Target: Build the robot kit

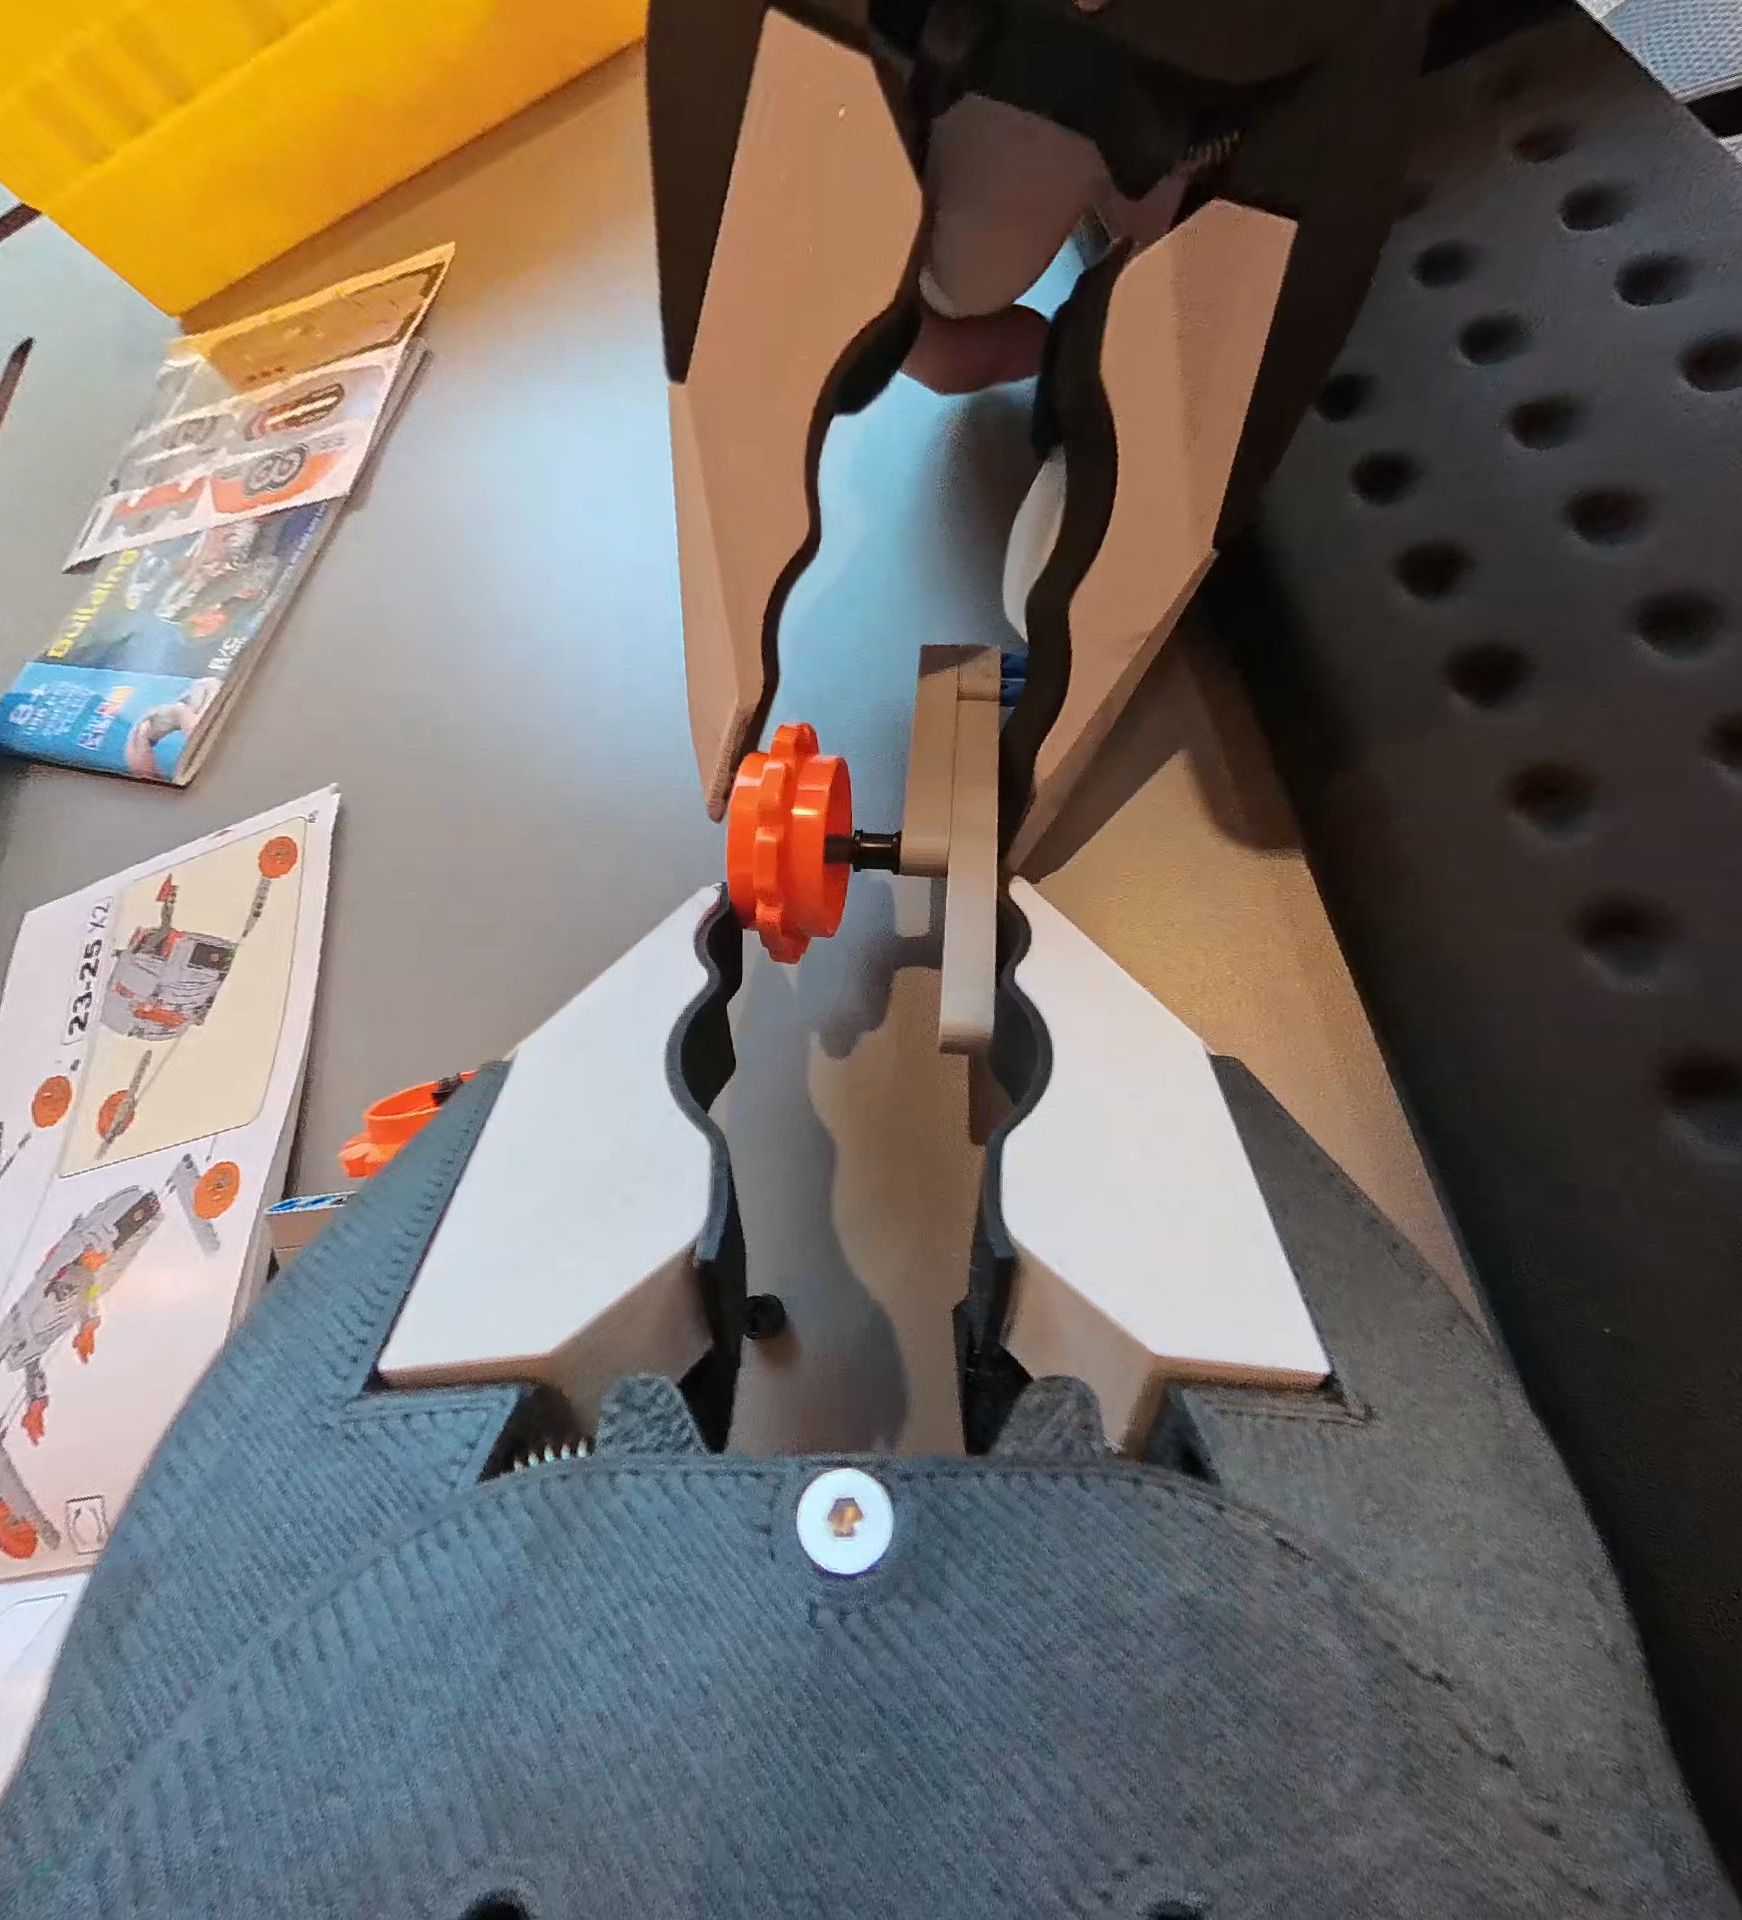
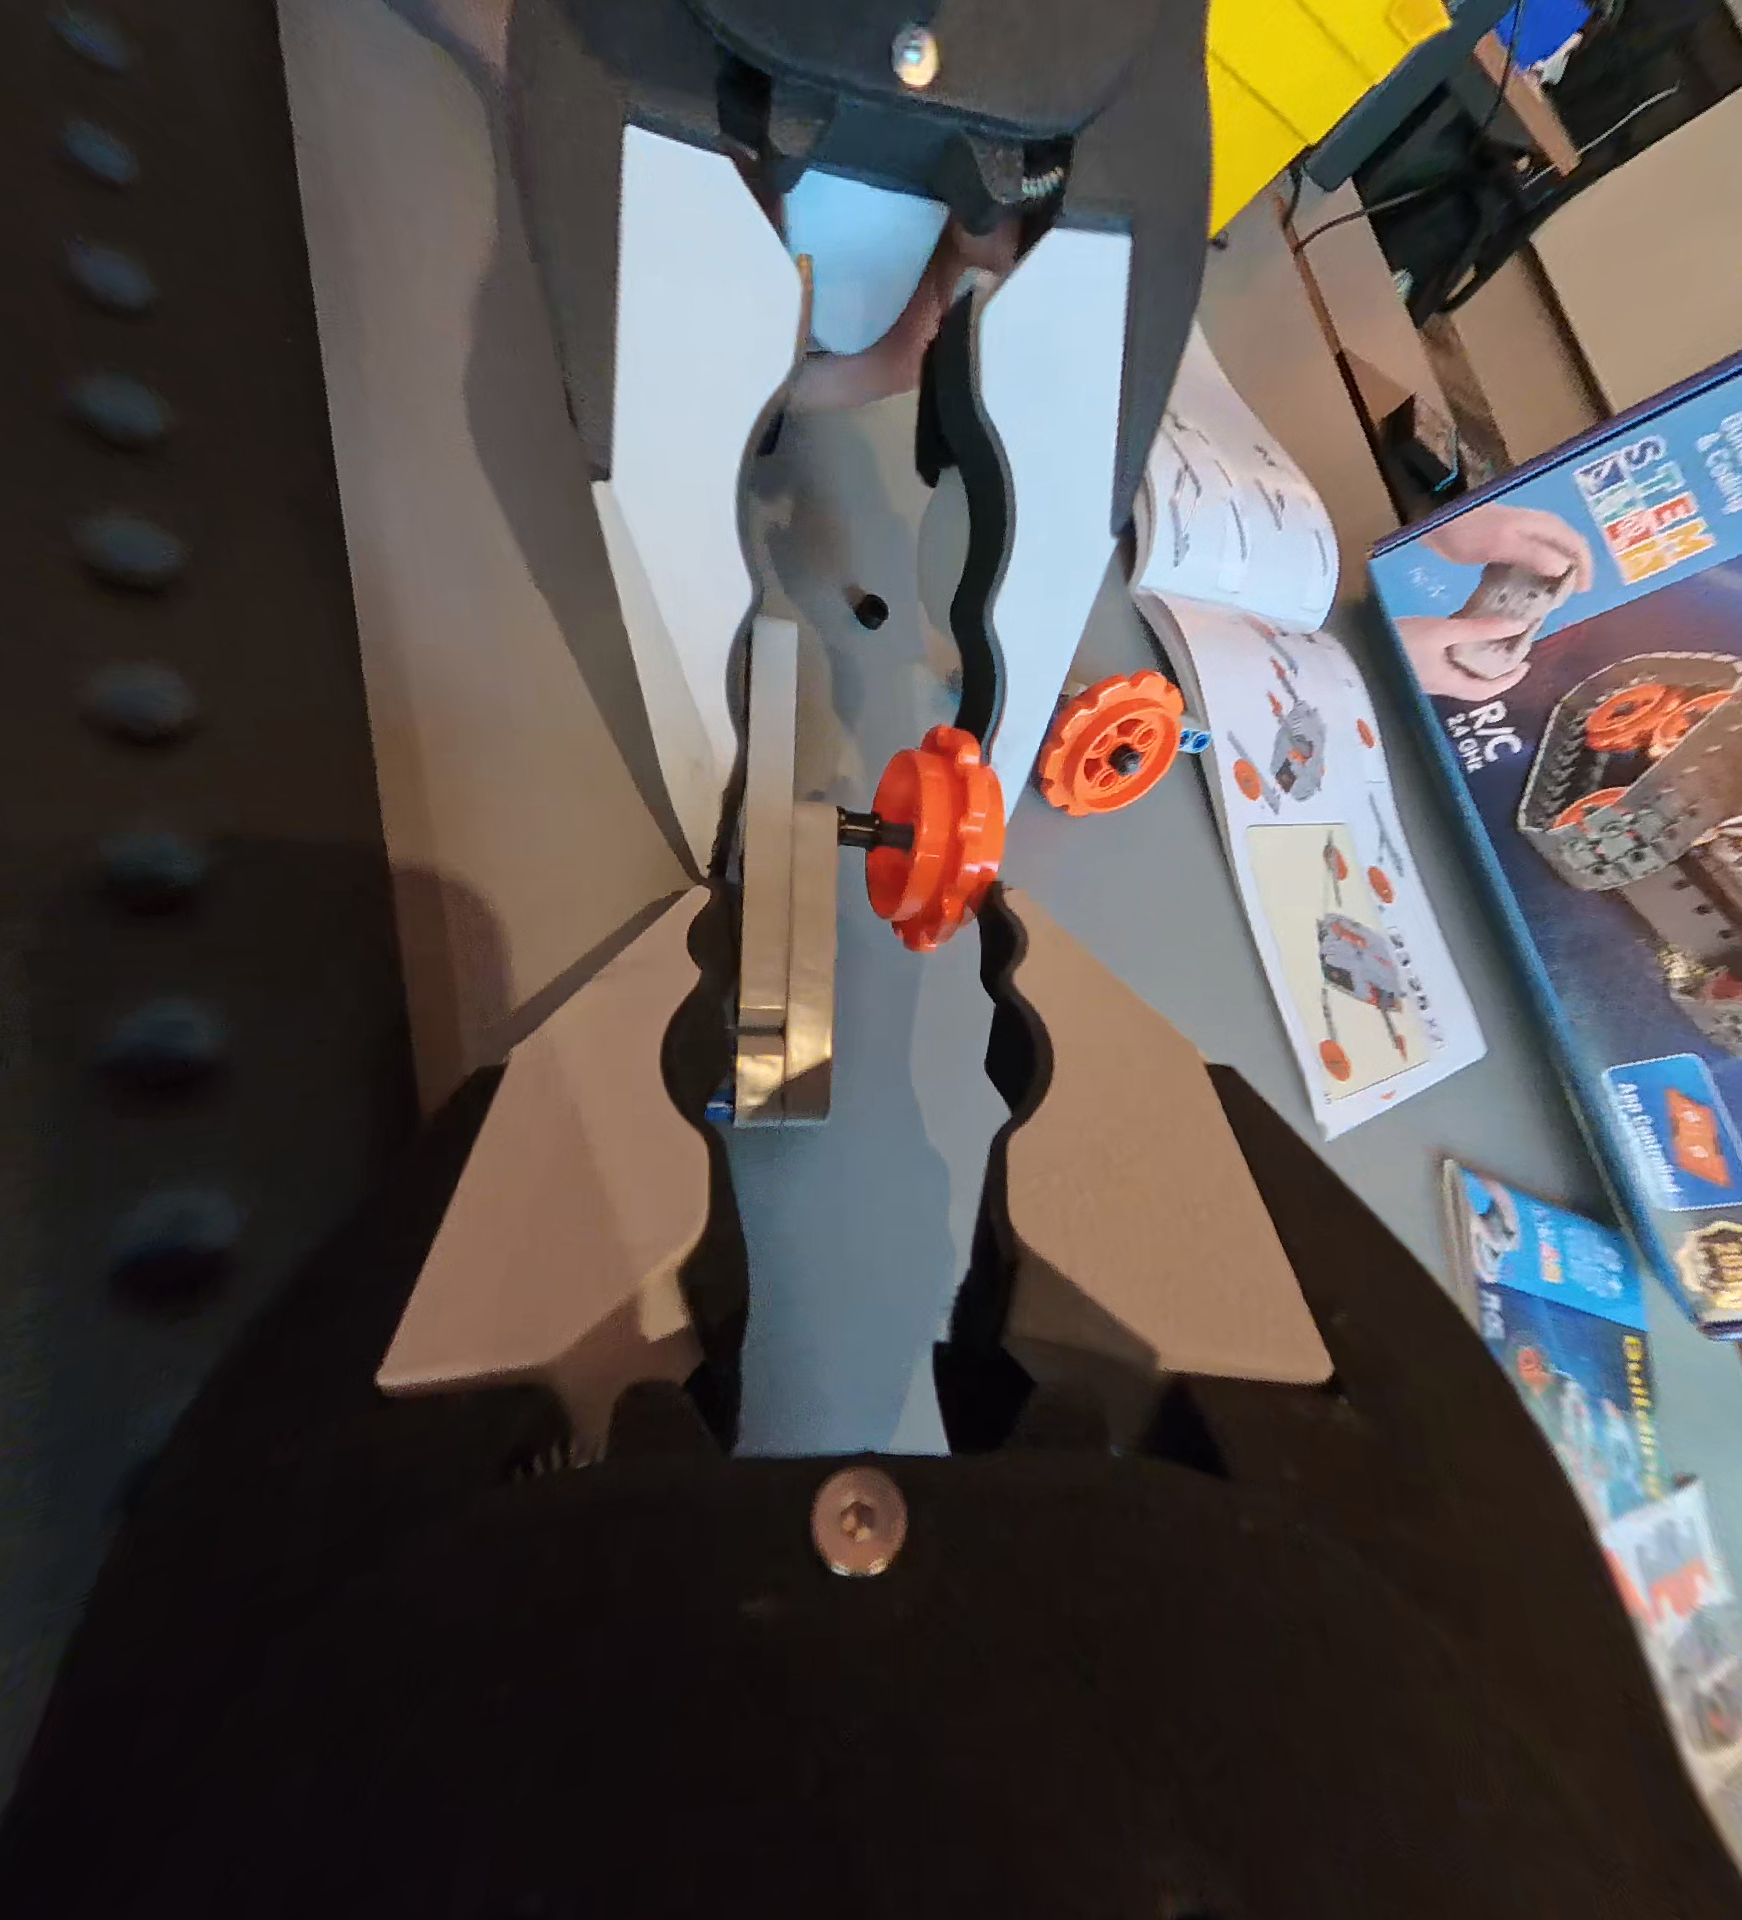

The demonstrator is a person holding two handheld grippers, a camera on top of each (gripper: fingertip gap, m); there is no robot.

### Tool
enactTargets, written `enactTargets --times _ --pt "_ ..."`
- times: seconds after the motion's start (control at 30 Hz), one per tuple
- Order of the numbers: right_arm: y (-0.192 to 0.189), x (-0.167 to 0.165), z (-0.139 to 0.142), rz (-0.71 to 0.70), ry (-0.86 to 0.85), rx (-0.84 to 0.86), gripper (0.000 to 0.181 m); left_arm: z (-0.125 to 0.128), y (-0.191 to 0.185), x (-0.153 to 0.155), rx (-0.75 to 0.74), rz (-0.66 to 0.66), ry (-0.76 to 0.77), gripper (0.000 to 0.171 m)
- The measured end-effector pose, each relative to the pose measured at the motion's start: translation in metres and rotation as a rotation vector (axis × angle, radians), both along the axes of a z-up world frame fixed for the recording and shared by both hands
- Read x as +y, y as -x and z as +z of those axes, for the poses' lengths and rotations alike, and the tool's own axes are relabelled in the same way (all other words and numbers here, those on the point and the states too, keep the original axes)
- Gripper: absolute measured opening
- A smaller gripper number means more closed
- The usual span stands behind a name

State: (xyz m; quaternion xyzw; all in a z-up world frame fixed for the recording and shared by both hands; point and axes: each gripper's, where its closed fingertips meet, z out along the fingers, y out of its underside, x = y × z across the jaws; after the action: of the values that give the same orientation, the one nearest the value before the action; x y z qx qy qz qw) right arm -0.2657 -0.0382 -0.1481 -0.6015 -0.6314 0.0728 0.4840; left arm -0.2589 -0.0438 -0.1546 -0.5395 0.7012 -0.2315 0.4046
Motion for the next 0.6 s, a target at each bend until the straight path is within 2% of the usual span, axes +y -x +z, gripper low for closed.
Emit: enactTargets --times 0.17,0.37,0.47,0.6 --pt "-0.0008 0.0005 -0.0033 -0.011 0.076 0.02 0.043 0.0033 0.0001 0.0007 -0.016 0.003 -0.113 0.048" --pt "-0.0012 0.0015 -0.0029 -0.016 0.058 0.014 0.043 0.0021 0.0075 0.0052 0.002 0.046 -0.09 0.053" --pt "-0.002 0.0021 -0.0027 -0.017 0.056 0.014 0.044 0.0014 0.0074 0.0043 0.007 0.042 -0.121 0.044" --pt "-0.0022 0.0037 -0.002 -0.024 0.026 -0.002 0.044 0.0022 0.0067 0.0068 0.02 0.047 -0.221 0.044"
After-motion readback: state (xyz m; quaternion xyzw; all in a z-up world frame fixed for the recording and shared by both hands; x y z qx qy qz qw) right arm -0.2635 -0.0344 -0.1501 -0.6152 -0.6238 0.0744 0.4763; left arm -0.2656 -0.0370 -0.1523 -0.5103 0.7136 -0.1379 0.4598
